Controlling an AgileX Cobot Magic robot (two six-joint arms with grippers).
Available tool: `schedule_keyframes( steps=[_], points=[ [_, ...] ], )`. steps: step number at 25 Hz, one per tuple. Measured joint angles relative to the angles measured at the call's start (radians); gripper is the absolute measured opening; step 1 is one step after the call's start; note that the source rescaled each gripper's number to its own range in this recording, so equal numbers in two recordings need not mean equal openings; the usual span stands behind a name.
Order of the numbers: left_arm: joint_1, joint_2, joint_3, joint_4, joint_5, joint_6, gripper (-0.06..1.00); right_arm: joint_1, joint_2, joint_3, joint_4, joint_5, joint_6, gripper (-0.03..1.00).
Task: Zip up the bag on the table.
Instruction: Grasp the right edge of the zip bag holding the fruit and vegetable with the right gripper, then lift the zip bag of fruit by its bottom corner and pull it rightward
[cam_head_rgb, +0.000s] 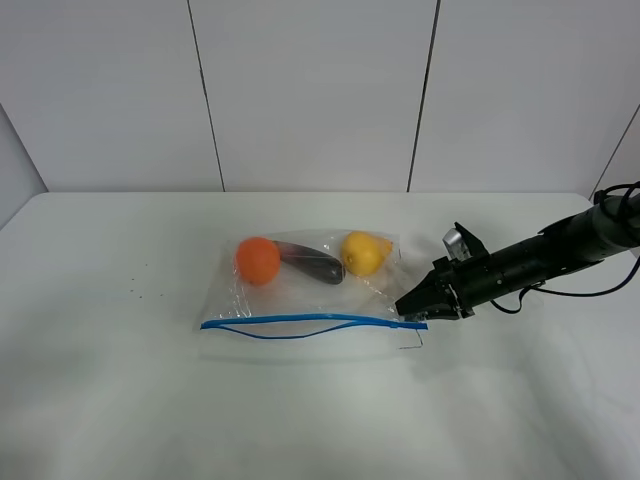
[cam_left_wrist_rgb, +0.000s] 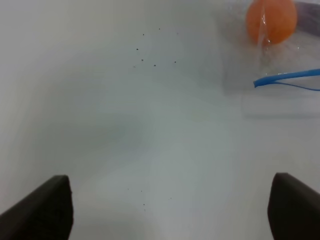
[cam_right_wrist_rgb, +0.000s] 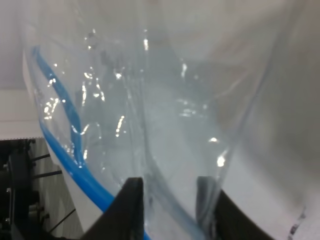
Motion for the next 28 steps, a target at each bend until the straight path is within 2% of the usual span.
schedule_keyframes(
  steps=[1,3,4,10,15,28],
  points=[
    [0.0,0.0,0.0,0.0,0.0,0.0,1.0,0.0,0.0,0.0,-0.001,-0.002,0.0,0.23],
    [0.0,0.0,0.0,0.0,0.0,0.0,1.0,0.0,0.0,0.0,-0.001,-0.002,-0.002,0.02],
    [0.0,0.0,0.0,0.0,0.0,0.0,1.0,0.0,0.0,0.0,-0.001,-0.002,-0.003,0.0],
    [0.0,0.0,0.0,0.0,0.0,0.0,1.0,0.0,0.0,0.0,0.012,0.027,-0.011,0.0],
    [0.0,0.0,0.0,0.0,0.0,0.0,1.0,0.0,0.0,0.0,0.069,0.07,-0.01,0.0],
    [0.0,0.0,0.0,0.0,0.0,0.0,1.0,0.002,-0.053,0.0,0.229,0.074,0.188,0.0]
  ],
)
